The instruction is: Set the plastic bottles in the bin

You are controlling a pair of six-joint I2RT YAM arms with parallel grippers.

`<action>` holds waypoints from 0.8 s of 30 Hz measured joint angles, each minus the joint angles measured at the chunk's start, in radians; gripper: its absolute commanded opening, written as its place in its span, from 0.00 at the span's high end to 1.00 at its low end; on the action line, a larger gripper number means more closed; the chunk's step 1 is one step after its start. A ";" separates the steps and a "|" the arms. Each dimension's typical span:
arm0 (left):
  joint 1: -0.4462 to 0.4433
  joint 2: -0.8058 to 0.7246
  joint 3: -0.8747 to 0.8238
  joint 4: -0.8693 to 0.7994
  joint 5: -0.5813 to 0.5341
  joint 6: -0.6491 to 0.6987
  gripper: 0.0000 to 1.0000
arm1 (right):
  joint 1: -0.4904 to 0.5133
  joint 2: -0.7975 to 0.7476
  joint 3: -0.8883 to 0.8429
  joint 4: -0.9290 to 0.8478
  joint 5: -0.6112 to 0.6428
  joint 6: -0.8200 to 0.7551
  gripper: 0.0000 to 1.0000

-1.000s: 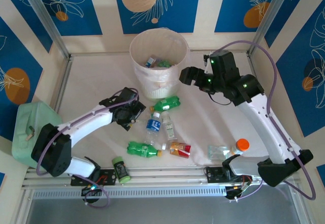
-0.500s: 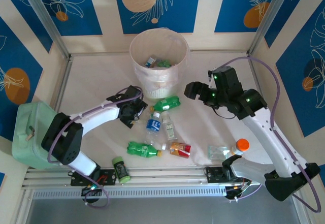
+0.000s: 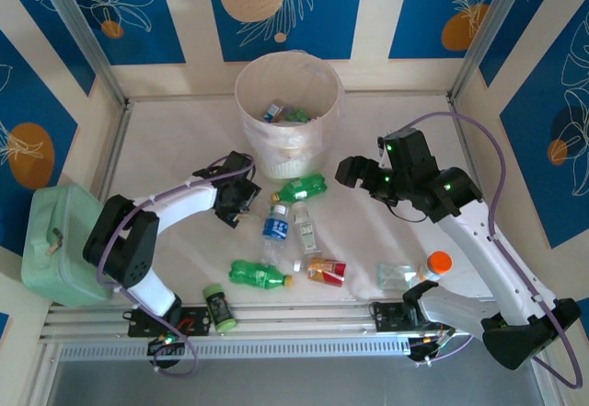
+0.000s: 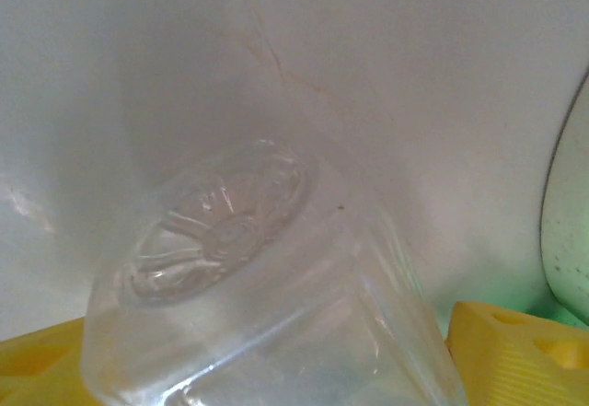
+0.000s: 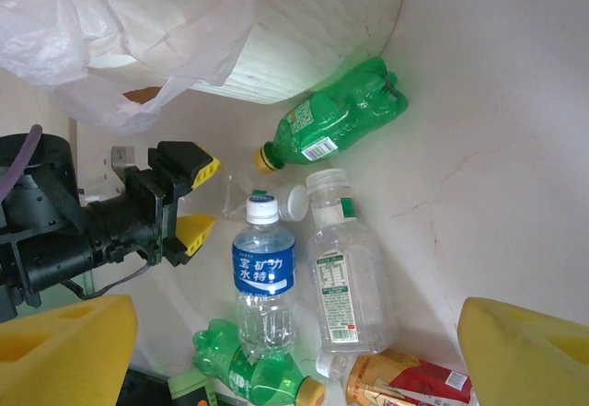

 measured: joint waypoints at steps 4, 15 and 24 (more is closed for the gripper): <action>0.011 0.001 -0.001 0.006 0.004 0.000 0.27 | 0.000 0.000 -0.001 0.000 0.000 0.003 0.11; 0.043 0.006 -0.002 0.044 0.012 0.000 0.38 | 0.000 -0.013 -0.014 -0.020 0.005 0.007 0.12; 0.052 -0.047 0.002 -0.002 -0.020 0.029 0.42 | 0.000 -0.018 -0.014 -0.023 0.024 0.007 0.12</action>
